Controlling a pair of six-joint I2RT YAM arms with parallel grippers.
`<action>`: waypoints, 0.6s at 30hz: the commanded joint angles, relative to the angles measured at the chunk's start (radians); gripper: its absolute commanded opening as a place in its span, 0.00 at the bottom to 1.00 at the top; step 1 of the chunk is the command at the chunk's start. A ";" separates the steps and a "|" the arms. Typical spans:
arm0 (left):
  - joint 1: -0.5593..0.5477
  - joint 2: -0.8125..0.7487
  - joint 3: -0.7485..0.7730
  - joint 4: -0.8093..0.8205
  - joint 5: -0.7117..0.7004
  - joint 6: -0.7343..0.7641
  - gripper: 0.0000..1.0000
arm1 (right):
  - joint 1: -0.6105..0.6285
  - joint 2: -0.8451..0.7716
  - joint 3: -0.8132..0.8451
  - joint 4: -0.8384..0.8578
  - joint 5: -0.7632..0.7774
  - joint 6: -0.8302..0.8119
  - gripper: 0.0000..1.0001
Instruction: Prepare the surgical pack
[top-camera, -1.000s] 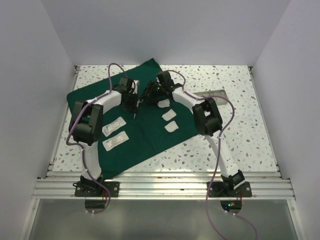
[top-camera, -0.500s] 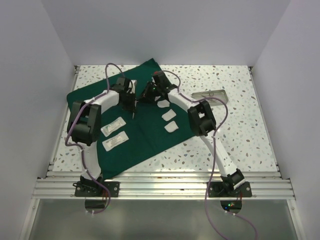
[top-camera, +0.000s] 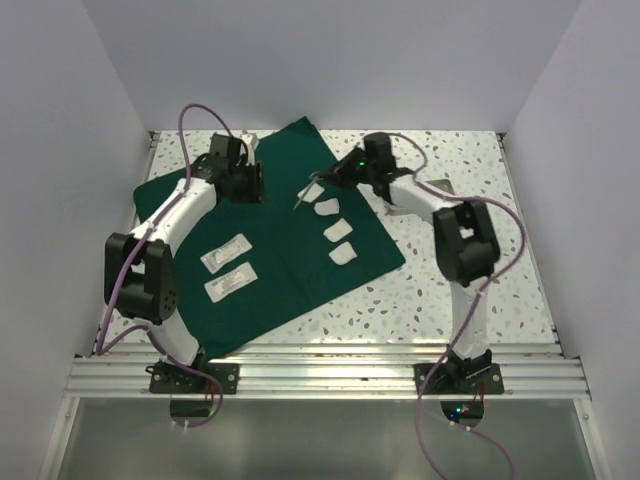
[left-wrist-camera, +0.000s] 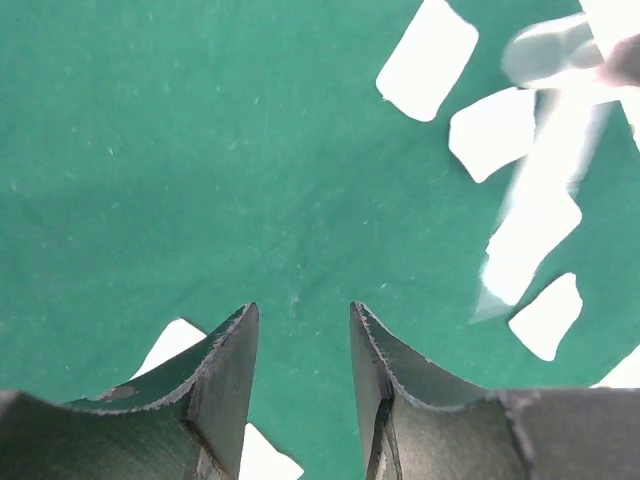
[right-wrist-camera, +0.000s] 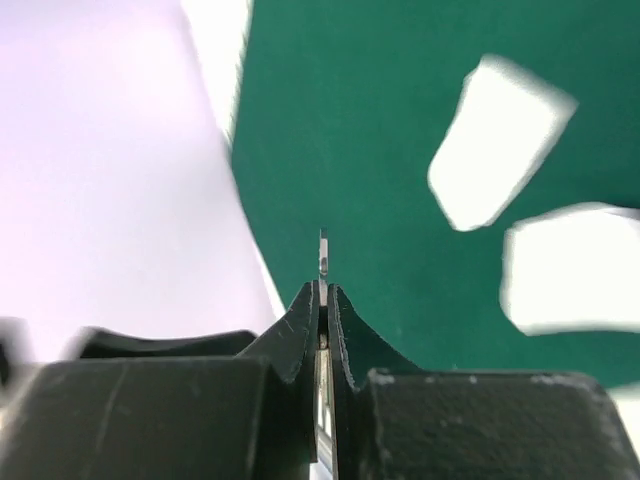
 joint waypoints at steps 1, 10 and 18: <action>0.010 -0.010 -0.008 0.016 0.043 -0.015 0.45 | -0.120 -0.322 -0.247 0.204 0.201 0.139 0.00; 0.010 -0.023 -0.048 0.038 0.109 -0.015 0.45 | -0.421 -0.629 -0.666 0.189 0.415 0.286 0.00; 0.010 -0.004 -0.035 0.024 0.107 -0.008 0.45 | -0.562 -0.568 -0.723 0.256 0.383 0.283 0.00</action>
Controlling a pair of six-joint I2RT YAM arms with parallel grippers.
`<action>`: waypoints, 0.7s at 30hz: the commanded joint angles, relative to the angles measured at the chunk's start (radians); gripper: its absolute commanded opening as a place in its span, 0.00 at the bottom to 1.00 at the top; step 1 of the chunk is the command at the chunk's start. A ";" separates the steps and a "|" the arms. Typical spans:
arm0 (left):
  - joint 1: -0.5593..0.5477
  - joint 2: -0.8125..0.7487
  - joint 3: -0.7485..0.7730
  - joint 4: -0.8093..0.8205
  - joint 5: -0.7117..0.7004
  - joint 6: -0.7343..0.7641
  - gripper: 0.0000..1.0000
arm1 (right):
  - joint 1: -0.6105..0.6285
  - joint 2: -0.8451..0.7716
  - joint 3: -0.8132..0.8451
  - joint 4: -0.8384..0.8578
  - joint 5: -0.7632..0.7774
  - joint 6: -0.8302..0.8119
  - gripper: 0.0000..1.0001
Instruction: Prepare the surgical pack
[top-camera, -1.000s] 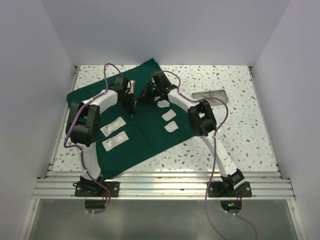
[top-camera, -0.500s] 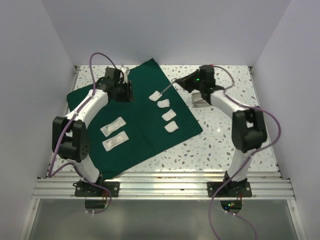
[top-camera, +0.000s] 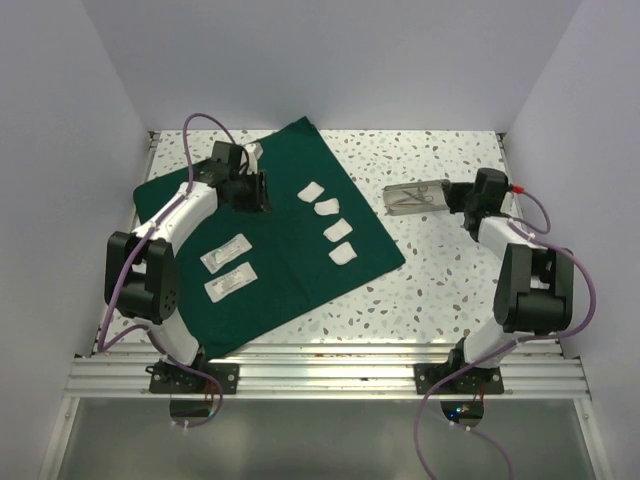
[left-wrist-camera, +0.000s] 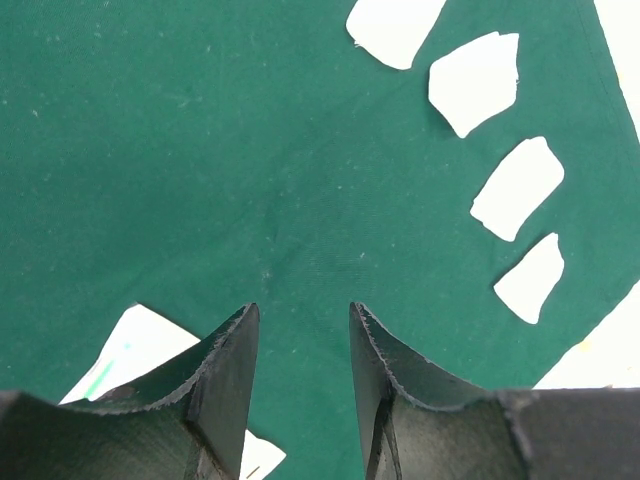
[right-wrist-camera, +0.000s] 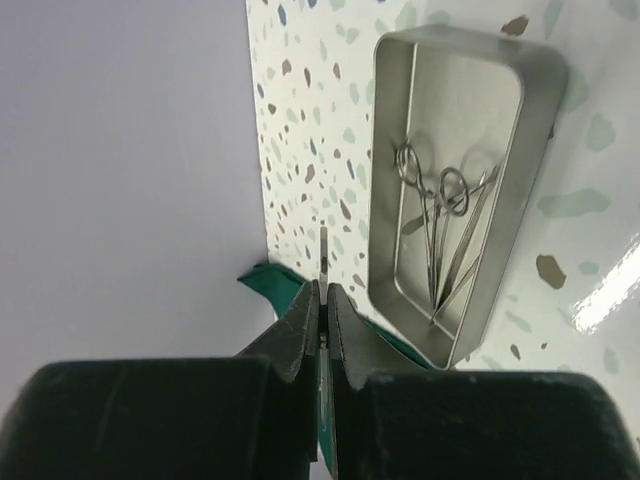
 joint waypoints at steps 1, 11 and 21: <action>0.008 0.005 0.020 0.018 0.014 -0.003 0.45 | -0.040 0.021 0.011 0.085 0.016 0.004 0.00; 0.006 0.043 0.061 -0.018 -0.006 0.005 0.45 | -0.069 0.199 0.143 0.093 -0.024 -0.093 0.00; -0.004 0.092 0.128 -0.042 -0.012 -0.004 0.44 | -0.065 0.296 0.188 0.119 -0.046 -0.120 0.00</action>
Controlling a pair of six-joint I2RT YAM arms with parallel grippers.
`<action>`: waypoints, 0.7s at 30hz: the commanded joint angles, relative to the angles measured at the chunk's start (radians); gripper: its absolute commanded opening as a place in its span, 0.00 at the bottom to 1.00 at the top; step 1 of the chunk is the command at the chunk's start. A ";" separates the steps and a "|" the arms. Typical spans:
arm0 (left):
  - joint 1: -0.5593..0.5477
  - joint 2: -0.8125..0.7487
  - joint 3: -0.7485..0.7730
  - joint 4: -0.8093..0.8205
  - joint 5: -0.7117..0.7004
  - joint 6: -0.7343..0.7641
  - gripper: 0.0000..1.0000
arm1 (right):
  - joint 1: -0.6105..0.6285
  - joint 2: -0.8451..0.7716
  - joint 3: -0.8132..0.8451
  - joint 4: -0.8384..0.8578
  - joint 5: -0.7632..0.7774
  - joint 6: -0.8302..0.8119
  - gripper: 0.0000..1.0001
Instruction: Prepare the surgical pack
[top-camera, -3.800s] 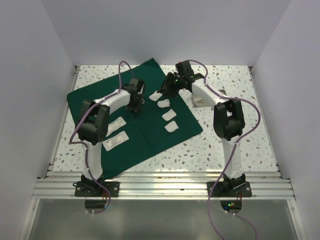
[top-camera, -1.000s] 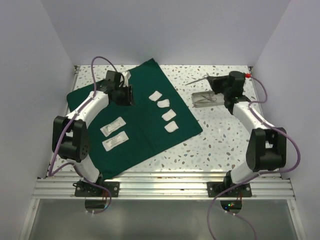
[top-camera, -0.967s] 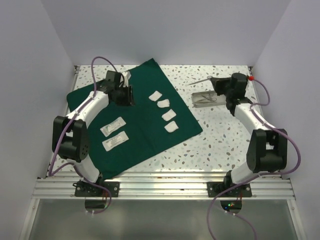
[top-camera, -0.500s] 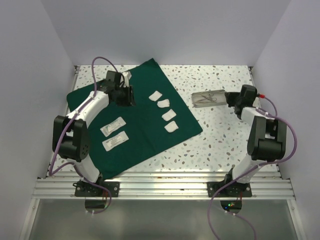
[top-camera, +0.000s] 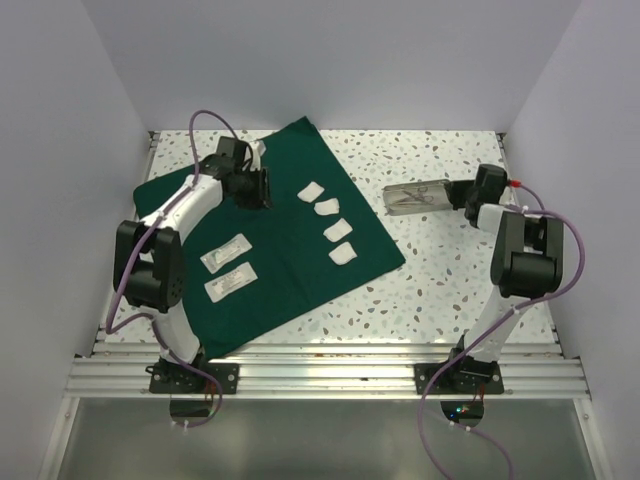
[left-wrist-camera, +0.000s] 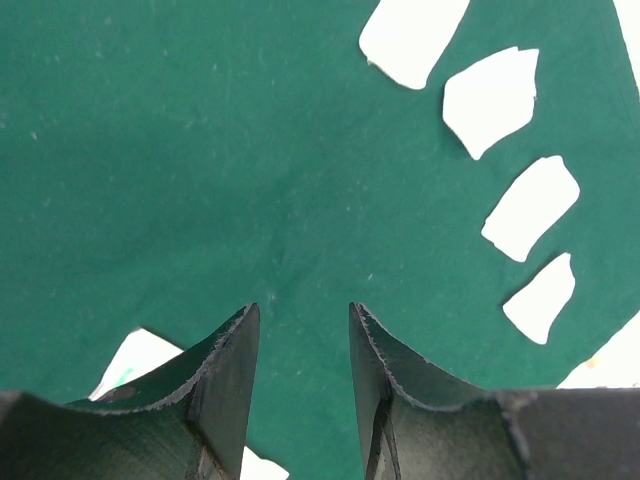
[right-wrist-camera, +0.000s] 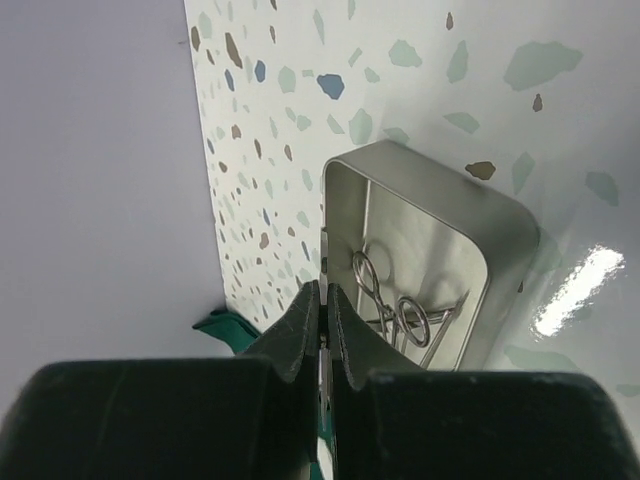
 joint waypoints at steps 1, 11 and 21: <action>-0.005 0.019 0.067 -0.017 -0.003 -0.005 0.44 | 0.007 0.018 0.042 0.040 -0.002 -0.036 0.00; -0.017 0.039 0.116 -0.045 -0.014 0.004 0.44 | 0.052 0.087 0.072 0.054 0.026 0.004 0.00; -0.022 0.028 0.123 -0.065 -0.011 0.035 0.44 | 0.085 0.029 0.101 -0.087 0.088 -0.022 0.32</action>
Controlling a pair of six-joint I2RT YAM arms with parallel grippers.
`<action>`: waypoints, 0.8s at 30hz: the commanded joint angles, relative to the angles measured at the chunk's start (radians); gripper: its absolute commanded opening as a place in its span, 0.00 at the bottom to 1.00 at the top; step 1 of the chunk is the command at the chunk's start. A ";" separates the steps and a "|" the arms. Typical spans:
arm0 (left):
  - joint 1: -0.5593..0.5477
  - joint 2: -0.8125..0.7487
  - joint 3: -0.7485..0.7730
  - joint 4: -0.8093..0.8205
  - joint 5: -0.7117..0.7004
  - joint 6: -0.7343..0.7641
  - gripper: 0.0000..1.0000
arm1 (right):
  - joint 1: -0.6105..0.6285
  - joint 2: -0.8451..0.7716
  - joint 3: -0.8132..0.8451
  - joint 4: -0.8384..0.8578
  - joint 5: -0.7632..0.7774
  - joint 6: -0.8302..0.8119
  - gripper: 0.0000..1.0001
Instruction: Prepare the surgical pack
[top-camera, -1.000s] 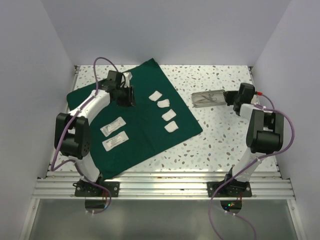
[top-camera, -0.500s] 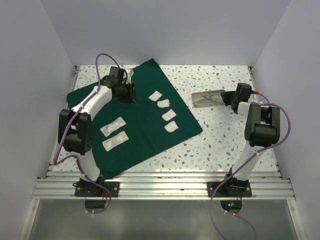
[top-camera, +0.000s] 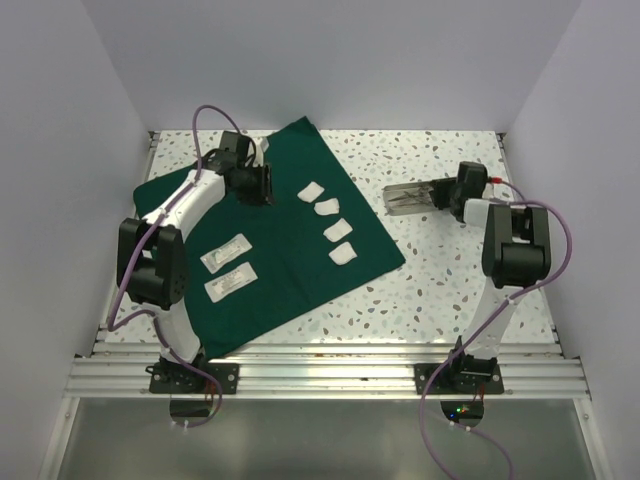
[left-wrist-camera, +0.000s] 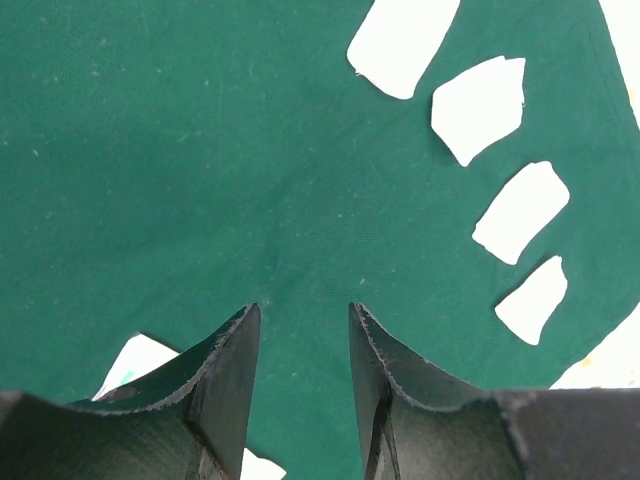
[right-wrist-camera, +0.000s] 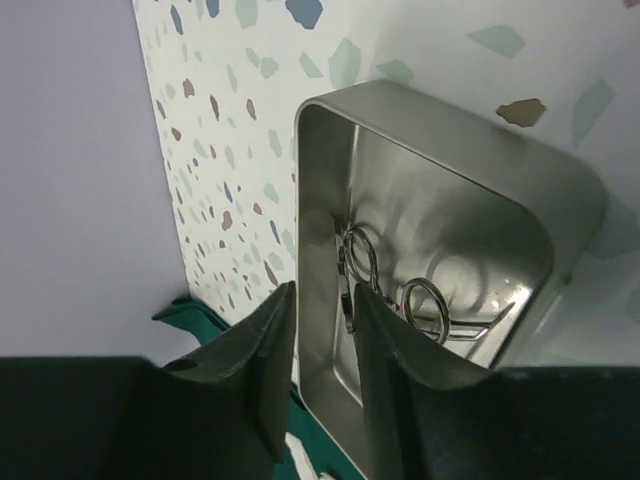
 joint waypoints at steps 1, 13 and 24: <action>-0.009 -0.008 0.041 -0.014 -0.003 0.029 0.44 | 0.002 -0.092 0.025 -0.085 0.064 -0.030 0.36; -0.131 -0.058 -0.015 -0.014 -0.075 0.065 0.48 | 0.008 -0.270 0.270 -0.719 0.005 -0.497 0.57; -0.374 -0.011 0.025 -0.078 -0.307 0.092 0.52 | 0.158 -0.651 0.031 -1.054 -0.210 -0.878 0.57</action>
